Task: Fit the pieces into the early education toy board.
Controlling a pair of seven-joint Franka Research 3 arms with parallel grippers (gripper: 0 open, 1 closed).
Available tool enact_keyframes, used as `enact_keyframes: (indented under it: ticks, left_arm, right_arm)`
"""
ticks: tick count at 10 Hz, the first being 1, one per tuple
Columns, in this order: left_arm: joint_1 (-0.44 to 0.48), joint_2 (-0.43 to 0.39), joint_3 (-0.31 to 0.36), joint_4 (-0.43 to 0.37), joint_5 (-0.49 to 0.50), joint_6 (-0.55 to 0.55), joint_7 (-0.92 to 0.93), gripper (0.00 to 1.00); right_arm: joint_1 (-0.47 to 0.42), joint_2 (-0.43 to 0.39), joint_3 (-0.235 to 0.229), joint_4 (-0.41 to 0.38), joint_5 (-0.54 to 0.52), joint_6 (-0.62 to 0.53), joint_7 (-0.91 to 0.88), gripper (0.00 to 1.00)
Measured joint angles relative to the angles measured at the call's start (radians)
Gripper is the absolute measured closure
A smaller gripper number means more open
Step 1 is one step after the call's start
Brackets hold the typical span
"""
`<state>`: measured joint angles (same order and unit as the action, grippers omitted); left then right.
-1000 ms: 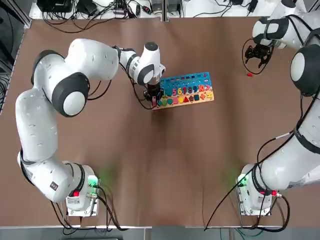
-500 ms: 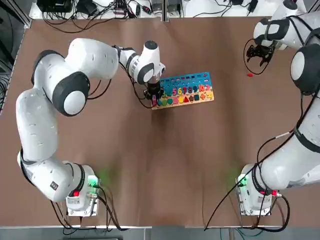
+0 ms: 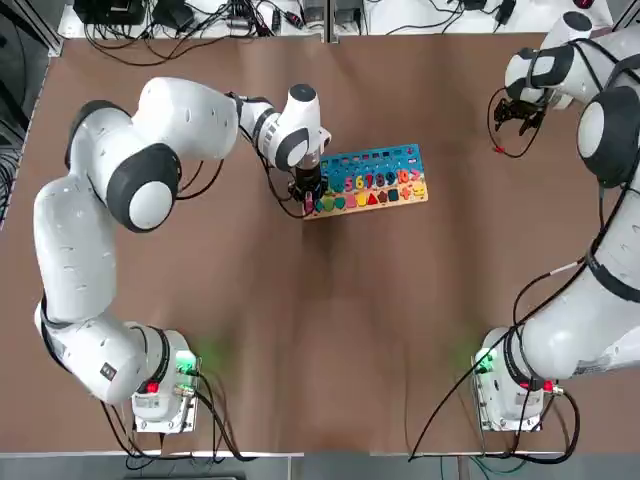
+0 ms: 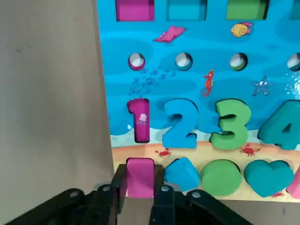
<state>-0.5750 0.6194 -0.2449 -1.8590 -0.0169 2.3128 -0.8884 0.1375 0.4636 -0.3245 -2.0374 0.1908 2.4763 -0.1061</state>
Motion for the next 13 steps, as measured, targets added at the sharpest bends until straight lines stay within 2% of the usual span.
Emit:
enact_keyframes:
  ticks: [7, 13]
  left_arm:
    - [0.001, 0.000, 0.001, 0.002, 0.000, 0.002, 0.025, 0.74]
    - [0.005, 0.001, 0.006, 0.016, 0.000, 0.003, 0.031, 0.74]
  right_arm:
    - [0.000, 0.030, 0.004, -0.016, 0.000, 0.035, -0.009, 0.21]
    - [0.000, 0.041, 0.013, -0.040, 0.000, 0.045, -0.009, 0.26]
